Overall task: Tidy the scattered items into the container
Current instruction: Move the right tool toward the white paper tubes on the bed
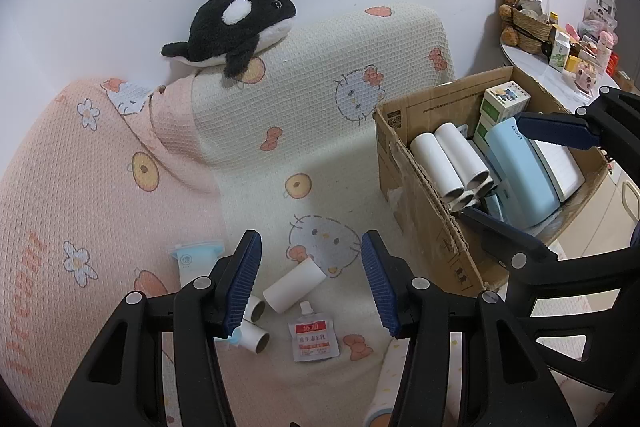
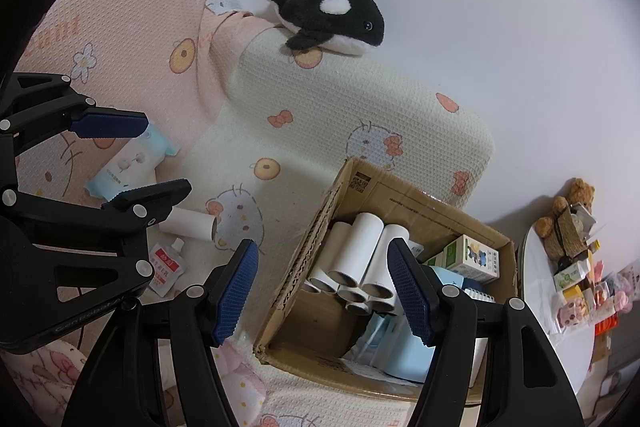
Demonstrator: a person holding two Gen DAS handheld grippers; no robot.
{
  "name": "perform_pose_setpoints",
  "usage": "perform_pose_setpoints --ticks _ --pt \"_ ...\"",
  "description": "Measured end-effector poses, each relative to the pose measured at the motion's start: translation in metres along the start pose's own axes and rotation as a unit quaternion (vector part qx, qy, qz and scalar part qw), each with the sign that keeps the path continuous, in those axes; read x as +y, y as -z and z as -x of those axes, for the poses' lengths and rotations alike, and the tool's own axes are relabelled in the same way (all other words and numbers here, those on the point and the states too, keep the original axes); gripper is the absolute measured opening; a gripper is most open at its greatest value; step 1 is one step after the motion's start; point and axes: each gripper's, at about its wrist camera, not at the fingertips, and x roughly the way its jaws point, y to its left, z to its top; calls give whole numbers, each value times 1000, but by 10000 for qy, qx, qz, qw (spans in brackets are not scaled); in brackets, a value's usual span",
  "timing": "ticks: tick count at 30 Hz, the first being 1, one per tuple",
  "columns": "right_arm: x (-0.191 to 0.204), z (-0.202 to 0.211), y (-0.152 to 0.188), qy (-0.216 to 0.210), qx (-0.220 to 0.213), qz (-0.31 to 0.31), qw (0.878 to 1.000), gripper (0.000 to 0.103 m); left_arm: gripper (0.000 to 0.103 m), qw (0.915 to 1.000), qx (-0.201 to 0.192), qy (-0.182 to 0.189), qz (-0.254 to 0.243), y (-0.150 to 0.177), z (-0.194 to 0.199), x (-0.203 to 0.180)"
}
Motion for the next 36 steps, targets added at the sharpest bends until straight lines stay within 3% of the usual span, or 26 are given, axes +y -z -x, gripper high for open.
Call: perform_pose_setpoints --ticks 29,36 --pt "4 0 -2 -48 0 88 9999 64 56 9999 90 14 84 1 -5 5" --pt "13 1 -12 -280 -144 301 9990 64 56 9968 353 164 701 7 -19 30"
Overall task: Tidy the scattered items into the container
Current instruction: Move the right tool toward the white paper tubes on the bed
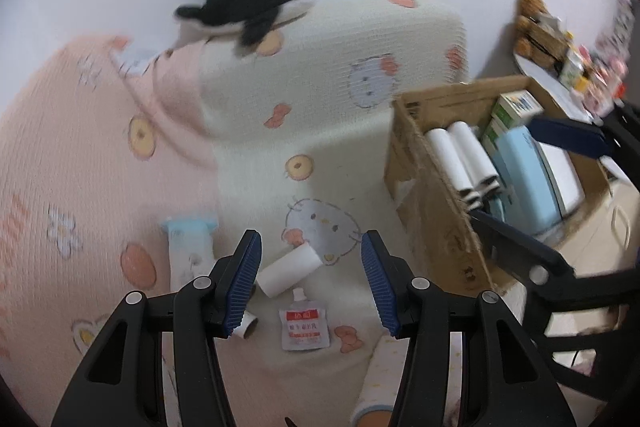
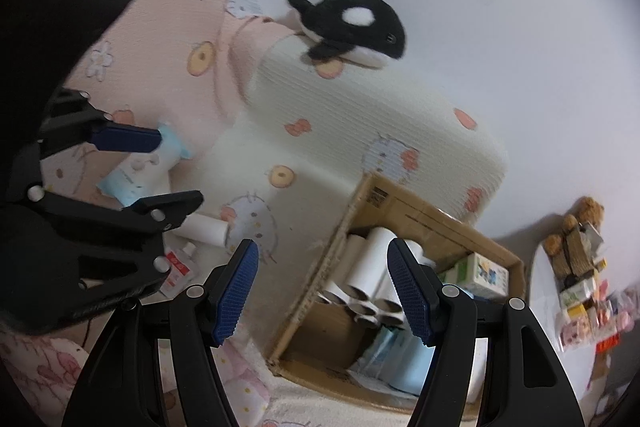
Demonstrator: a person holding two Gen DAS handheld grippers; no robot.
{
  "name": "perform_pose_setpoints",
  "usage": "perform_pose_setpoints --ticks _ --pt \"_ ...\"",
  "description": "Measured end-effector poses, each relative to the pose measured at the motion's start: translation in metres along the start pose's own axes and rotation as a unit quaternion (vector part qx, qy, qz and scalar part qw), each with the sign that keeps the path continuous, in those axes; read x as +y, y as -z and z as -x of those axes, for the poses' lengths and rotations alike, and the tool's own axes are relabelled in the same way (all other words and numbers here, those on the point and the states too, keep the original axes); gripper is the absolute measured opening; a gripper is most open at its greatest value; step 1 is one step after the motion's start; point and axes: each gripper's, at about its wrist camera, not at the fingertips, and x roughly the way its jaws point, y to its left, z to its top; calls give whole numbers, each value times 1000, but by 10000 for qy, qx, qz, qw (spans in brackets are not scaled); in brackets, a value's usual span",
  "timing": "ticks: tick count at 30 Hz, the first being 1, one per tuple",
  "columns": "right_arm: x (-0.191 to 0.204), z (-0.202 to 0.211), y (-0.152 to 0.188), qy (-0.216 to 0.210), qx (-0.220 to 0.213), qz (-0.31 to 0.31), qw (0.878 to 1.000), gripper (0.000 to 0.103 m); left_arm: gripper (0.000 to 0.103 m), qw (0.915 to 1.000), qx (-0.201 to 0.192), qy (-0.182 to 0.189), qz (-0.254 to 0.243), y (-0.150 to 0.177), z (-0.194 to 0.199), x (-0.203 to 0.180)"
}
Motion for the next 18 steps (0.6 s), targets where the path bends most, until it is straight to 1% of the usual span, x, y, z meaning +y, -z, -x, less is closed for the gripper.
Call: perform_pose_setpoints --ticks 2,4,6,8,9,10,12,13,15,16,18 --pt "4 1 -3 -33 -65 110 9999 64 56 9994 30 55 326 1 -2 14" --pt "7 1 -5 -148 -95 165 9997 64 56 9973 -18 248 698 3 -1 30" --pt "9 0 -6 -243 -111 222 9994 64 56 9935 -79 380 1074 6 0 47" --pt "11 -2 -8 -312 -127 269 9991 64 56 9872 -183 429 1523 11 0 68" --pt "12 -4 -10 -306 -126 290 9990 64 56 9853 -225 402 1645 13 0 75" --pt "12 -6 -11 -293 -125 300 9990 64 56 9819 -304 277 1850 19 -2 85" --pt "12 -9 -14 -248 -181 214 9993 64 56 9770 -361 -9 2100 30 -7 99" --pt "12 -10 -15 -255 -206 177 9993 64 56 9740 -313 -175 2237 37 -12 106" --pt "9 -13 -18 -401 -269 69 9988 64 56 9681 -153 -387 2471 48 -22 116" --pt "7 -15 -19 -520 -289 -45 9982 64 56 9639 -63 -436 2627 57 -29 123" --pt "3 -21 -21 -654 -273 -276 9971 64 56 9594 -114 -388 2791 69 -34 131"
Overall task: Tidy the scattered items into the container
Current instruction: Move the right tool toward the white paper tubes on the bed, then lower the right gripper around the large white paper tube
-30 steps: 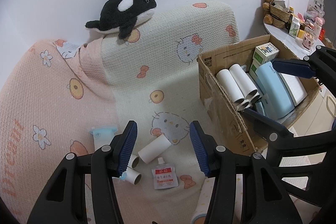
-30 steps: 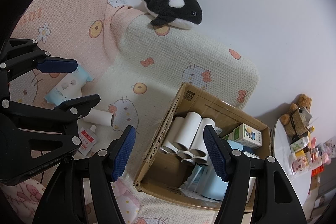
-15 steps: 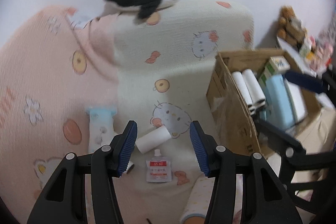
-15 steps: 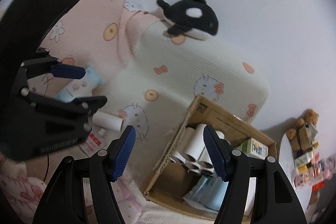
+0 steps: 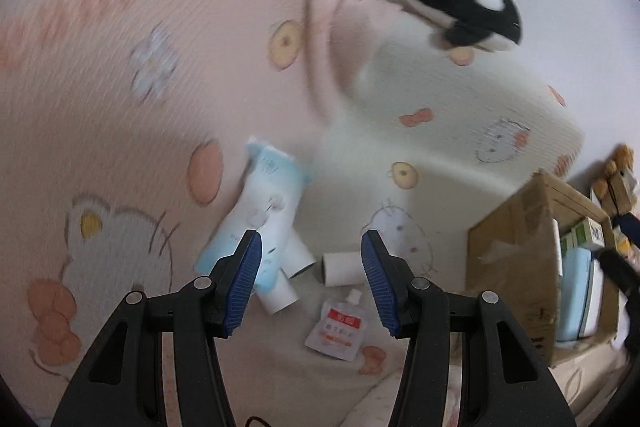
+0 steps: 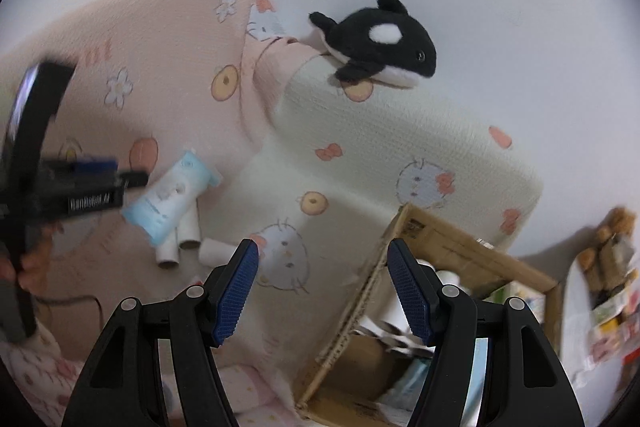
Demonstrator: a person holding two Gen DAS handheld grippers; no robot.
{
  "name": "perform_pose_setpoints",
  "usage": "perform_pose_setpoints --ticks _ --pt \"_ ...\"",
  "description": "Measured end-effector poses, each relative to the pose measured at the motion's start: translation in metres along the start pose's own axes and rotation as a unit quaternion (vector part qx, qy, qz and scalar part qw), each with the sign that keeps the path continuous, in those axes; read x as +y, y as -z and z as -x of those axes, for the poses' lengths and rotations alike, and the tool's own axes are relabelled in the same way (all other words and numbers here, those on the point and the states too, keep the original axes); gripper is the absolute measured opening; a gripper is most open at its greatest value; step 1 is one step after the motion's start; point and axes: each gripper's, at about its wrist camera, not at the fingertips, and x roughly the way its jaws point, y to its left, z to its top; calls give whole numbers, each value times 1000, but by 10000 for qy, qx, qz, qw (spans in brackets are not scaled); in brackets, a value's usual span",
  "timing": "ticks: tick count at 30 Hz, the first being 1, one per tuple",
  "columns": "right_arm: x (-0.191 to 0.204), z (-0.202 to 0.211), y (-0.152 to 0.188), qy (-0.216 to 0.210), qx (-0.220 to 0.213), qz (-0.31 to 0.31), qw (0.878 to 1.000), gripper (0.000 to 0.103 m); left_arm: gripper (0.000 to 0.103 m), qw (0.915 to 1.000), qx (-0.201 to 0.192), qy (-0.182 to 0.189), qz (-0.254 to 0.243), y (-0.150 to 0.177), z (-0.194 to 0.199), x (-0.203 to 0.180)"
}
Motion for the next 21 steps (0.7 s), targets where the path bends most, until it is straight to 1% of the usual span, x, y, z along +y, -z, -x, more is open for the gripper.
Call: perform_pose_setpoints --ticks 1,2,3,5,7,8,9,11,12,13,15,18,19,20,21 --pt "0 -2 0 -47 -33 -51 10000 64 56 9998 -72 61 181 4 -2 6" --pt "-1 -4 -1 -107 -69 -89 9999 64 56 9991 -166 241 292 9 -4 13" --pt "-1 -8 -1 -186 -72 -141 9997 64 56 9986 -222 341 351 12 -5 17" --pt "-2 -13 -2 -202 -125 -231 9995 64 56 9961 -512 562 450 23 -8 26" --pt "-1 -12 -2 -289 -476 -320 9979 64 56 9952 -689 565 395 36 -13 25" --pt "-1 -10 0 -400 -716 -411 9958 64 56 9951 -725 520 414 44 -17 26" --pt "-1 -9 1 -517 -851 -494 9938 64 56 9948 -767 504 442 50 -21 28" --pt "2 -8 5 -971 -1165 -618 9865 64 56 9918 -909 637 627 65 -27 30" --pt "4 -8 7 -1101 -1237 -624 9842 64 56 9906 -927 722 704 70 -28 33" --pt "7 -8 9 -1185 -1341 -636 9818 64 55 9886 -938 897 766 75 -31 34" --pt "16 -11 13 -1158 -1455 -550 9810 64 55 9870 -945 1002 823 79 -32 37" --pt "27 -16 22 -1196 -1655 -462 9778 64 54 9848 -689 1245 993 81 -40 41" --pt "28 -18 24 -1250 -1670 -499 9767 64 48 9842 -524 1347 1025 82 -45 43" --pt "29 -23 27 -1363 -1624 -578 9756 64 46 9836 -458 1352 1100 84 -48 44" --pt "28 -29 29 -1442 -1571 -684 9746 64 40 9836 -414 1332 1141 86 -50 45"
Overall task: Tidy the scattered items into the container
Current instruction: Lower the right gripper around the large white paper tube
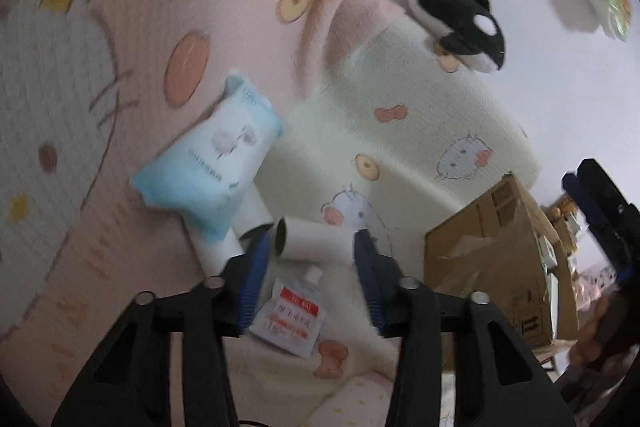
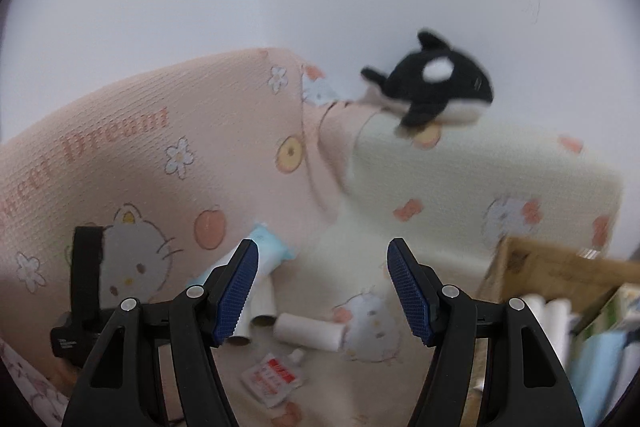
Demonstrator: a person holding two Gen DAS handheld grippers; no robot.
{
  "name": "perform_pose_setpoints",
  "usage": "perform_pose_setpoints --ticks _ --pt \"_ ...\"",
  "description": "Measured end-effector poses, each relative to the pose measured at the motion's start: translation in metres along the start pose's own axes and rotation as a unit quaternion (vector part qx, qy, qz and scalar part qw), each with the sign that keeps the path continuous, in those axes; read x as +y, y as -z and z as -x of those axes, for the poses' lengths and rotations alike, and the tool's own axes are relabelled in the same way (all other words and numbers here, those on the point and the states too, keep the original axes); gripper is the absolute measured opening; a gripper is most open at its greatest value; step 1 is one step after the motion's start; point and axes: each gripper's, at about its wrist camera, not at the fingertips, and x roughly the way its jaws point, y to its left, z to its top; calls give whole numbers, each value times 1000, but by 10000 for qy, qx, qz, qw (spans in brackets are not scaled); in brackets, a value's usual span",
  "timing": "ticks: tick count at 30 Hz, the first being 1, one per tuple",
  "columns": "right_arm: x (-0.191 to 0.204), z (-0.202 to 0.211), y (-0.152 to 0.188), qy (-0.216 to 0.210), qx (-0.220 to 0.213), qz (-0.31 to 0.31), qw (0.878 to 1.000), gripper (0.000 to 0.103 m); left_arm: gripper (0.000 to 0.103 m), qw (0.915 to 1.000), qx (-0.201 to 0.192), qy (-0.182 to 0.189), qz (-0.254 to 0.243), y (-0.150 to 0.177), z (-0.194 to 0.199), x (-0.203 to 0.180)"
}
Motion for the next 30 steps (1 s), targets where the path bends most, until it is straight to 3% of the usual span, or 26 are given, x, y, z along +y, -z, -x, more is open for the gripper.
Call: perform_pose_setpoints --ticks 1,3,7,12,15,19,22,25,30 --pt "-4 -5 5 -56 32 -217 9997 65 34 10000 20 11 30 2 -1 2" --pt "-15 -19 13 -243 194 -658 9974 65 34 9997 41 171 142 5 -1 7" --pt "-27 -39 31 -179 342 -1188 9922 65 34 9996 148 249 72 6 -8 5" --pt "-16 -59 52 -130 463 -886 9949 65 34 9995 160 227 -137 10 -19 -1" --pt "-14 -77 68 -214 786 -859 9930 65 34 9992 182 264 -222 13 -31 -2" --pt "-14 -99 87 -145 1171 -809 9897 64 34 9980 392 500 66 14 -49 5" --pt "-4 -107 99 -229 1195 -354 9919 64 35 9983 418 395 99 12 -57 9" --pt "0 -120 109 -1 1413 -128 9899 64 38 9978 505 413 100 8 -64 11" --pt "-21 -150 126 -128 1903 -613 9797 64 48 9963 669 506 180 2 -74 13"
